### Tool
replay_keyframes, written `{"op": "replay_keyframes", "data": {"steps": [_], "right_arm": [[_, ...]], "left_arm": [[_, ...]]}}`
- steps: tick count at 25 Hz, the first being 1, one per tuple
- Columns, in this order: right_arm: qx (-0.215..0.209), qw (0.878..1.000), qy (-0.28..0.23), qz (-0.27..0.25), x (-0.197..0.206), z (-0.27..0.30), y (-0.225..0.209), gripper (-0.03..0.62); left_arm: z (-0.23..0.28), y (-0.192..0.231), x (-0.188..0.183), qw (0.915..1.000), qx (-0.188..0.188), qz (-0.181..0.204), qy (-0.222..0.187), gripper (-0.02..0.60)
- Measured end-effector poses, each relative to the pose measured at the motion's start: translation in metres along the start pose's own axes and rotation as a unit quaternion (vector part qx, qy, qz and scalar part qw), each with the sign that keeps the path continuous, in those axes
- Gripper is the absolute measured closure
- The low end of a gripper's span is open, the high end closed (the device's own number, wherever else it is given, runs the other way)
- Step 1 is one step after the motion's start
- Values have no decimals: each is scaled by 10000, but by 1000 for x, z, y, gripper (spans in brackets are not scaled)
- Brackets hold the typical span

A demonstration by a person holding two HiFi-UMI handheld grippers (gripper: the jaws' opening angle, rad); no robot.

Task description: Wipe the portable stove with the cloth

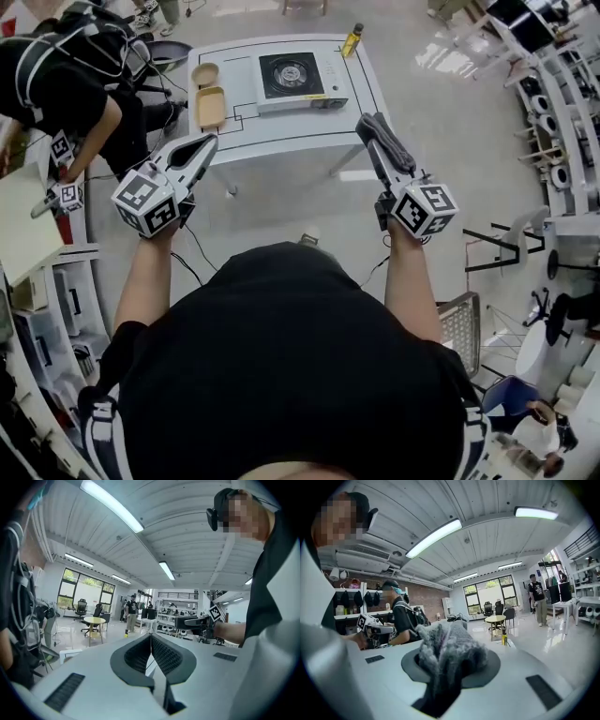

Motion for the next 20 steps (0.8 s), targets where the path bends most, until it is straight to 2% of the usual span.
{"op": "replay_keyframes", "data": {"steps": [9,20], "right_arm": [[-47,9999,94,123,-5,39,-46,476],[-308,9984,442,155,-38,141,-134,476]], "left_arm": [[43,24,4,9998,-119,-43,123,558],[126,93,1,9980,-591,-170,125,558]]}}
Point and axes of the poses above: the fingertips, and each gripper's own axes: z forward along the fingers, y to its left, x out of its underside, the point moved 7 cm from there along -z, backward along the fingers, and after that the axes turned 9 degrees about z, right-handed, at the moved point
